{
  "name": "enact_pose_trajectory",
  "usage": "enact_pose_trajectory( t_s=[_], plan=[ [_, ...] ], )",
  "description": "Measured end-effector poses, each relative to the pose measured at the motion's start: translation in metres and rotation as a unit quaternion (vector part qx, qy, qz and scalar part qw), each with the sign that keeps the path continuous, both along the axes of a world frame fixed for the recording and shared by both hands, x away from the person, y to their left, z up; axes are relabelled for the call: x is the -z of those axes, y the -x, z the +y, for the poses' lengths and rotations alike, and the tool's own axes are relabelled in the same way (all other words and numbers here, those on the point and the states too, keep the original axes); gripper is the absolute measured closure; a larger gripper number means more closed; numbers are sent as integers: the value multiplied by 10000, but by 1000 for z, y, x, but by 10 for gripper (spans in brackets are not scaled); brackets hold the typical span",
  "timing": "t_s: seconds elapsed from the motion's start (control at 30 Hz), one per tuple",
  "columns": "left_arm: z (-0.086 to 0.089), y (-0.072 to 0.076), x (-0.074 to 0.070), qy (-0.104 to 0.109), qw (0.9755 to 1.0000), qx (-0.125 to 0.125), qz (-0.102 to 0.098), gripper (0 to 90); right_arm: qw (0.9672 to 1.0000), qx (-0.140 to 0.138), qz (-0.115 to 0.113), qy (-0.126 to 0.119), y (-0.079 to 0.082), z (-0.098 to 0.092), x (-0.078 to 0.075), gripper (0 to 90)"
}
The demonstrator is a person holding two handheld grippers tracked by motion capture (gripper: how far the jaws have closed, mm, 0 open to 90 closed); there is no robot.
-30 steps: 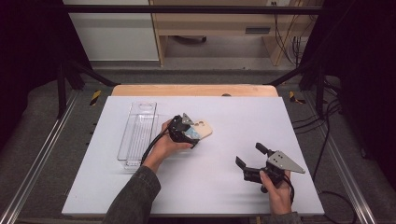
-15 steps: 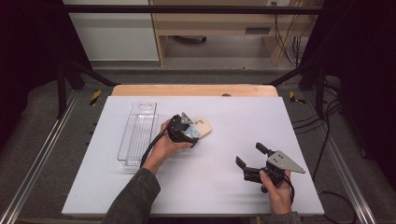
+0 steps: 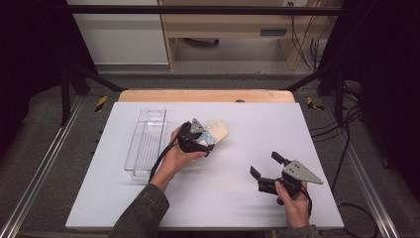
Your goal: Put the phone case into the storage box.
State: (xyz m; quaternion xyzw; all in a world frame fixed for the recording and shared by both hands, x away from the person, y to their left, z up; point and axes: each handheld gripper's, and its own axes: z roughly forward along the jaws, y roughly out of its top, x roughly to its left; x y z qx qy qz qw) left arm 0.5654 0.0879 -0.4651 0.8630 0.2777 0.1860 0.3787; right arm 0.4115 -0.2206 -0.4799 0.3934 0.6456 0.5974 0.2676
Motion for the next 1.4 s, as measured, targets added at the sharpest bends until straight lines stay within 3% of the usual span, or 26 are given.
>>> enact_pose_trajectory(
  t_s=[0.37, 0.57, 0.6, 0.8, 1.0, 1.13, 1.4],
  plan=[
    [1, 25, -10, 583, 9974, 47, -427, 121, 9998, 87, 183, -89, 0, 3, -2, 60],
    [2, 46, -15, 857, 9940, 128, -671, 122, 9993, 96, 316, -153, -3, 9, -16, 61],
    [3, 54, -18, 962, 9923, 144, -769, 122, 9990, 67, 408, -147, -5, 12, -21, 62],
    [6, 71, -24, 1211, 9880, 146, -949, 121, 9983, -101, 554, -173, -7, 20, -36, 59],
    [11, 89, -27, 1397, 9837, 149, -1122, 121, 9972, -298, 628, -272, -8, 32, -63, 80],
    [13, 98, -26, 1437, 9826, 146, -1168, 121, 9961, -462, 688, -297, -12, 45, -74, 102],
    [16, 110, -27, 1575, 9786, 127, -1320, 121, 9949, -636, 749, -214, -17, 65, -83, 121]
  ],
)
